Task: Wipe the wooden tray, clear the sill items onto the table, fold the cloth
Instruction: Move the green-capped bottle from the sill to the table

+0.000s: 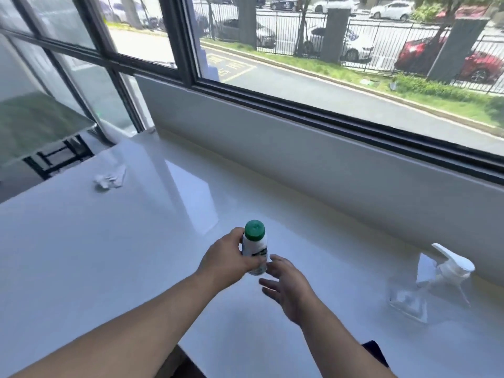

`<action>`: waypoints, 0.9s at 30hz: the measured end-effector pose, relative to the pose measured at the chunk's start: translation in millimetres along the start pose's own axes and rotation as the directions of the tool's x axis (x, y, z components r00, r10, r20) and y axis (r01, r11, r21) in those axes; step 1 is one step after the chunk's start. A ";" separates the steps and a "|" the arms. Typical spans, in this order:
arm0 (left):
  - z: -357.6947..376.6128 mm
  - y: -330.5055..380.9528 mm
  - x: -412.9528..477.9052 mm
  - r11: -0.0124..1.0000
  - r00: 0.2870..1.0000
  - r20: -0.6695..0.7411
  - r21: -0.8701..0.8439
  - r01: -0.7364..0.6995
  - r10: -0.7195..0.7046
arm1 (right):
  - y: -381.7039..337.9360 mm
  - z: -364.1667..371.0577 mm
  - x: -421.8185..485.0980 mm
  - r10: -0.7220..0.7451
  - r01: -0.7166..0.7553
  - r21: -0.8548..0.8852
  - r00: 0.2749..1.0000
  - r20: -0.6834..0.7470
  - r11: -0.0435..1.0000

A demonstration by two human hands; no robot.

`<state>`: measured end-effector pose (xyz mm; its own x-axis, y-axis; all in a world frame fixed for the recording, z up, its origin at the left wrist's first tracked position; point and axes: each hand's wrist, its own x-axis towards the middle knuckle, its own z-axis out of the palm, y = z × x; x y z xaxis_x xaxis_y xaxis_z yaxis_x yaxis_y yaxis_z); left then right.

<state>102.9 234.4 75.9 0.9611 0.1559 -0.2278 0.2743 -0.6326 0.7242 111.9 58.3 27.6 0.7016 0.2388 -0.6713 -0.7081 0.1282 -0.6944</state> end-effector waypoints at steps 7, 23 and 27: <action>-139.7 -115.4 -102.0 0.983 0.949 -0.276 -0.141 0.118 -0.154 | 46.6 179.1 -37.6 0.043 0.012 -0.224 0.970 0.240 0.975; -349.4 -375.0 -413.0 0.883 0.665 -0.581 -0.289 0.370 -0.469 | 273.5 532.0 -177.3 0.288 0.139 -0.617 0.790 0.540 0.775; -371.5 -417.1 -455.3 0.842 0.596 -0.596 -0.348 0.412 -0.538 | 312.3 581.1 -189.8 0.348 0.179 -0.676 0.748 0.566 0.715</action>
<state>-437.5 709.1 119.3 0.4444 0.8852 -0.1377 0.6378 -0.2047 0.7425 -288.8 612.4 88.7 0.2332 0.7677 -0.5968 -0.3265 -0.5163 -0.7917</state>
